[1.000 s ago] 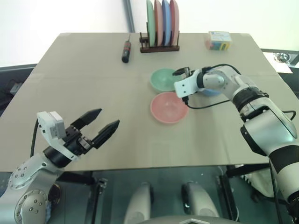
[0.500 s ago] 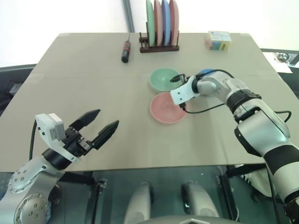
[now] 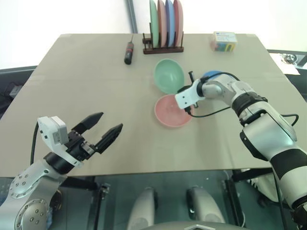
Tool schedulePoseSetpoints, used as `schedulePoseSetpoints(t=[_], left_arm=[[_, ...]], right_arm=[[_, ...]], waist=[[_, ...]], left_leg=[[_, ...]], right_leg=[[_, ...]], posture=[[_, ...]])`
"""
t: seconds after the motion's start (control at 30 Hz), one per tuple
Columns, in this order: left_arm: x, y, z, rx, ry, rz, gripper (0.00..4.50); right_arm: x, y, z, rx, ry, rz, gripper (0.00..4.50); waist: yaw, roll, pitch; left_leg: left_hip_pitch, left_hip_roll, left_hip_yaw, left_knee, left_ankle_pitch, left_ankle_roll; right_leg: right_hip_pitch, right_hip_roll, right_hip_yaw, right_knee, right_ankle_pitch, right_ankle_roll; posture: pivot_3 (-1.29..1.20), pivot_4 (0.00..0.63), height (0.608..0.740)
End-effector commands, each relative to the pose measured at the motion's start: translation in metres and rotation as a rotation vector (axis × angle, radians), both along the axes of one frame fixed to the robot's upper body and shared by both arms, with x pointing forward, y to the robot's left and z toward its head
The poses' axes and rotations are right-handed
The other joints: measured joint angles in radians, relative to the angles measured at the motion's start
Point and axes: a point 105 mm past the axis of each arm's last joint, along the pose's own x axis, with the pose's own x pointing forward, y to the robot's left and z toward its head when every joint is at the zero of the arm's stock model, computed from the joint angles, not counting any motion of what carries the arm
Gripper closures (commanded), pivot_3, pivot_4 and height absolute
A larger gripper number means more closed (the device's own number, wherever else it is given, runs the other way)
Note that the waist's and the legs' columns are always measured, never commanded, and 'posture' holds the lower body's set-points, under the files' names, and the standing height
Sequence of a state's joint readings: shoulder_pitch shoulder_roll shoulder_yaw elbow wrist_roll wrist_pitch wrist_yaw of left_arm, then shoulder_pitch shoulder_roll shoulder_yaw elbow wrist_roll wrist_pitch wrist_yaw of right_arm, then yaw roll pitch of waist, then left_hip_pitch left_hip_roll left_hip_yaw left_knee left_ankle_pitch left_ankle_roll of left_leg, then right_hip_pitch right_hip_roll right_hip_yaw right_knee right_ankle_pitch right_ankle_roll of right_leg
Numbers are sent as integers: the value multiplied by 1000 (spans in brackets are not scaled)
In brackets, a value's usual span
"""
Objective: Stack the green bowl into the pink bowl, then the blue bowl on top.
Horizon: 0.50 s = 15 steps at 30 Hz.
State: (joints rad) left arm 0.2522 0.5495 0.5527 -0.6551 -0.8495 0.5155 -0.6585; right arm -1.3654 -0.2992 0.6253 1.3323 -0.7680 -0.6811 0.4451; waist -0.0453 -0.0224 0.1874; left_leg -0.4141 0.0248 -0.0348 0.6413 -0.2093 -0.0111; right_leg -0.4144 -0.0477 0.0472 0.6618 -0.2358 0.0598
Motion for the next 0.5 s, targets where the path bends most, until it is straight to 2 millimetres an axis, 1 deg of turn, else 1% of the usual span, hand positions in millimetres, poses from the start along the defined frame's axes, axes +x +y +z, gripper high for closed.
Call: schedulePoseSetpoints(t=[0.03, 0.17, 0.37, 0.43, 0.5], left_arm=[[-3, -5, 8, 18, -40, -28, 0], [-3, -6, 10, 22, -68, -38, 0], [0, -5, 12, 22, -90, -48, 0], [1, -6, 12, 18, -91, -58, 0], [3, -7, 12, 17, -93, -65, 0]], right_arm=[[2, 6, 28, -1, -92, 41, 4485], [1, 7, 39, 10, -111, 66, 4485], [-5, 11, 61, 40, -131, 121, 4485], [-7, 12, 62, 35, -129, 144, 4485], [-10, 13, 60, 27, -113, 160, 4485]], waist=[[0, 0, 0], [0, 0, 0], [0, 0, 0], [0, 0, 0], [0, 0, 0]], left_leg=[[0, 0, 0, 0, 0, 0], [0, 0, 0, 0, 0, 0], [0, 0, 0, -1, 0, 0], [0, 0, 0, -1, 0, 0], [0, 0, 0, -2, 0, 0]], right_leg=[[0, 0, 0, 0, 0, 0], [-1, 0, 0, 0, 0, 0], [-1, 0, 0, 0, 0, 0], [-1, 0, 0, 0, 0, 0], [-1, 0, 0, 0, 0, 0]], posture=[[0, 150, 740], [0, 150, 740], [0, 150, 740], [0, 150, 740], [0, 150, 740]])
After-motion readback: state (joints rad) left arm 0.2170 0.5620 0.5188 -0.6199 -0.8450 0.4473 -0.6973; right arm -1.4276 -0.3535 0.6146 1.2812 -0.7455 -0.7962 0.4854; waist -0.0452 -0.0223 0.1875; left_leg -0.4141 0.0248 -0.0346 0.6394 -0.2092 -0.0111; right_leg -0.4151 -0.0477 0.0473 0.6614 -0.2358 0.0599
